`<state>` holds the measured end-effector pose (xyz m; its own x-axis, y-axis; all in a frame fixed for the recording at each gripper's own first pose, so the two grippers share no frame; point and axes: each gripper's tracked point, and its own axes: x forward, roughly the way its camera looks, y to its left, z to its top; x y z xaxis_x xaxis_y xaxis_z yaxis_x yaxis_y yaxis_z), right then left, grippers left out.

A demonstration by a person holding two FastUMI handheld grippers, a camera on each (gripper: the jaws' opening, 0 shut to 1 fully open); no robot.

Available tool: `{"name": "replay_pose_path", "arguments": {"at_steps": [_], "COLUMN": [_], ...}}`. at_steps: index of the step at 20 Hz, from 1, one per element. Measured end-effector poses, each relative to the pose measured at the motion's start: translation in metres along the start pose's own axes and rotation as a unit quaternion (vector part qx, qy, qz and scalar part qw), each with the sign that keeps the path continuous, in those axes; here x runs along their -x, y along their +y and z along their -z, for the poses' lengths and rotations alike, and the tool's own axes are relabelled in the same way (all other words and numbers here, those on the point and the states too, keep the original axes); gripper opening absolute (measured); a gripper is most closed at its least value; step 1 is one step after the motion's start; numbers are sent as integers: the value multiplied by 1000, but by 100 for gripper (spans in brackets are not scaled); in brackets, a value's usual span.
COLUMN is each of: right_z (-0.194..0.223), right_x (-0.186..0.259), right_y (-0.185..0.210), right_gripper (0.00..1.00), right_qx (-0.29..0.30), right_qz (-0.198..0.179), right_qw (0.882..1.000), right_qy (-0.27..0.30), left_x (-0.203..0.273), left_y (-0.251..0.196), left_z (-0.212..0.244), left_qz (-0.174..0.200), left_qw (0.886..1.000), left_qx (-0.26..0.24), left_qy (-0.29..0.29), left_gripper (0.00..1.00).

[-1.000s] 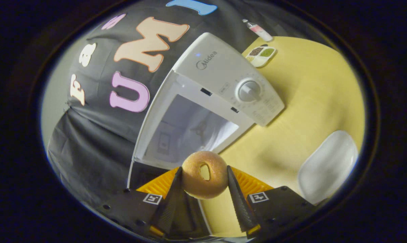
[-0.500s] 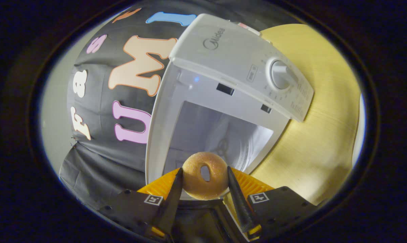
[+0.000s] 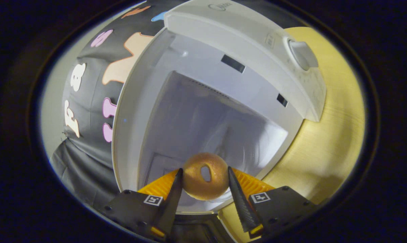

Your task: Open the microwave oven with the left hand, put the food in, and close the microwave oven.

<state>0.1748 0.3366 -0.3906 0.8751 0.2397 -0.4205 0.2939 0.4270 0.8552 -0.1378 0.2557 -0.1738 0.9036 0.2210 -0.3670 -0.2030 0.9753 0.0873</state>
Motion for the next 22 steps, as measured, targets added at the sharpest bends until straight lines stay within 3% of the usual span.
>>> {"name": "replay_pose_path", "arguments": {"at_steps": [5, 11, 13, 14, 15, 18, 22], "right_z": [-4, 2, 5, 7, 8, 8, 8], "right_x": [-21, -34, -37, -36, -37, -36, -34], "right_y": [-5, -11, -10, -10, -10, -11, -11], "right_gripper": [72, 72, 71, 82, 72, 81, 81], "right_qx": [21, 41, 47, 49, 53, 55, 66], "right_qz": [14, 32, 34, 35, 37, 48, 52], "right_qw": [999, 998, 998, 998, 997, 997, 996], "right_qy": [-19, -30, -34, -31, -31, -29, -31], "left_x": [-6, -22, -21, -20, -21, -20, -17], "left_y": [16, 21, 18, 14, 13, 10, 11], "left_z": [19, -10, -17, -17, -12, -9, -10], "left_qz": [-8, -28, -24, -19, -16, -10, -10], "left_qw": [999, 999, 999, 999, 999, 999, 999], "left_qx": [29, 5, 1, 1, 3, 14, 7], "left_qy": [18, -30, -45, -46, -41, -34, -36], "left_gripper": [98, 94, 95, 94, 94, 94, 95]}}
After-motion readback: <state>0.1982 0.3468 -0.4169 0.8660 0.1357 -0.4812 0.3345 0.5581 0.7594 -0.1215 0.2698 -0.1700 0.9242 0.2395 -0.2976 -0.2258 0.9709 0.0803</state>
